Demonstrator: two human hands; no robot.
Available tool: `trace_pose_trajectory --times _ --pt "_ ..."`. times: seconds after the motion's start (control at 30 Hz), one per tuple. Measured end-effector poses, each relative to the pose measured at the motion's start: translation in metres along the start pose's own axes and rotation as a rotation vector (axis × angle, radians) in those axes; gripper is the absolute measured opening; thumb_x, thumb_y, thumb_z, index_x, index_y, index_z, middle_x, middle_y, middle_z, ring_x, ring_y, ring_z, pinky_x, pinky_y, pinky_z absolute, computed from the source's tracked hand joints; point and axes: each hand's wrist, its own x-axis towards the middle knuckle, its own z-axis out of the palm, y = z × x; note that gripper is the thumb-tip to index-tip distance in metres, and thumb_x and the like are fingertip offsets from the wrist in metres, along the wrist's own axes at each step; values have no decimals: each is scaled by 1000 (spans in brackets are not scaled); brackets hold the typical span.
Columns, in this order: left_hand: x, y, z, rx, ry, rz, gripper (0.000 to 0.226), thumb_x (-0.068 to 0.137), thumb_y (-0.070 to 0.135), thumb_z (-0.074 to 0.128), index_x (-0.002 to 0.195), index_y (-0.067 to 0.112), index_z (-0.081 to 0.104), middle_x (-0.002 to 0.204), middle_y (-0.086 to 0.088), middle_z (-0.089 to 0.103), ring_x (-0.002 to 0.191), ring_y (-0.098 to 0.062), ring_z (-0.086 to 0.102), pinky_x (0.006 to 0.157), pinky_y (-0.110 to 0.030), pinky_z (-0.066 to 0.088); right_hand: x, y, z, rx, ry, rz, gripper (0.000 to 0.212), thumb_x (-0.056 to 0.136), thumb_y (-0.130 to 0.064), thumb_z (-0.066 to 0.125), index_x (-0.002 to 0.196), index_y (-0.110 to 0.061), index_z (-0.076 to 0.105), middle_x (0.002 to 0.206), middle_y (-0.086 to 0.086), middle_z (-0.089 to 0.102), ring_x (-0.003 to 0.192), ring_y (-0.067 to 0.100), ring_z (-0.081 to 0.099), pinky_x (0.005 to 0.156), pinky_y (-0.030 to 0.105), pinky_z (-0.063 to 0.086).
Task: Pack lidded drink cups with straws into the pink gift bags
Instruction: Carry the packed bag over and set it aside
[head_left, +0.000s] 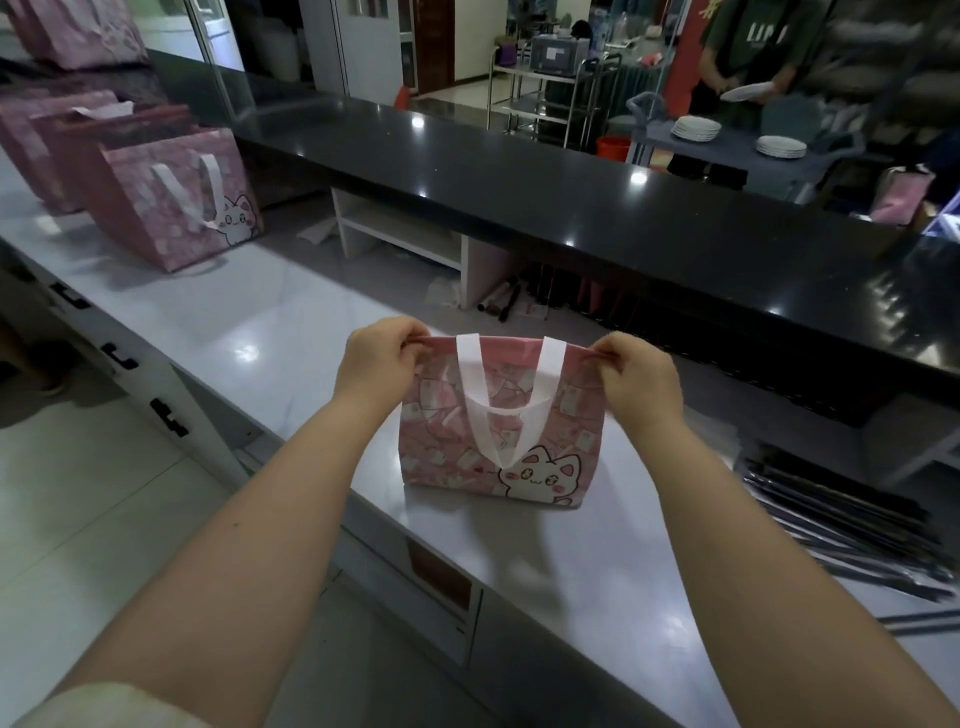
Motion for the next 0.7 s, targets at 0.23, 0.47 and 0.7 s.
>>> trace_pose_trajectory --times 0.23,0.47,0.7 --pt "-10 -14 6 -321 88 -250 28 88 0 62 86 27 68 81 18 65 78 1 62 78 -20 54 -8 3 2 434 76 204 45 85 7 52 72 -34 66 68 -25 66 68 -9 61 59 7 46" --pt "-36 -18 9 -574 156 -407 26 86 18 74 108 27 65 103 11 68 86 0 65 74 -20 58 -30 -2 20 677 85 326 33 88 -18 70 100 -47 61 103 -20 66 93 -7 62 74 15 55" --pt "-111 -40 38 -642 67 -611 22 86 3 71 108 8 69 104 -7 71 99 -21 67 95 -40 54 -121 28 69 818 53 606 23 83 -13 75 98 -30 67 95 -11 73 90 6 69 76 23 58"
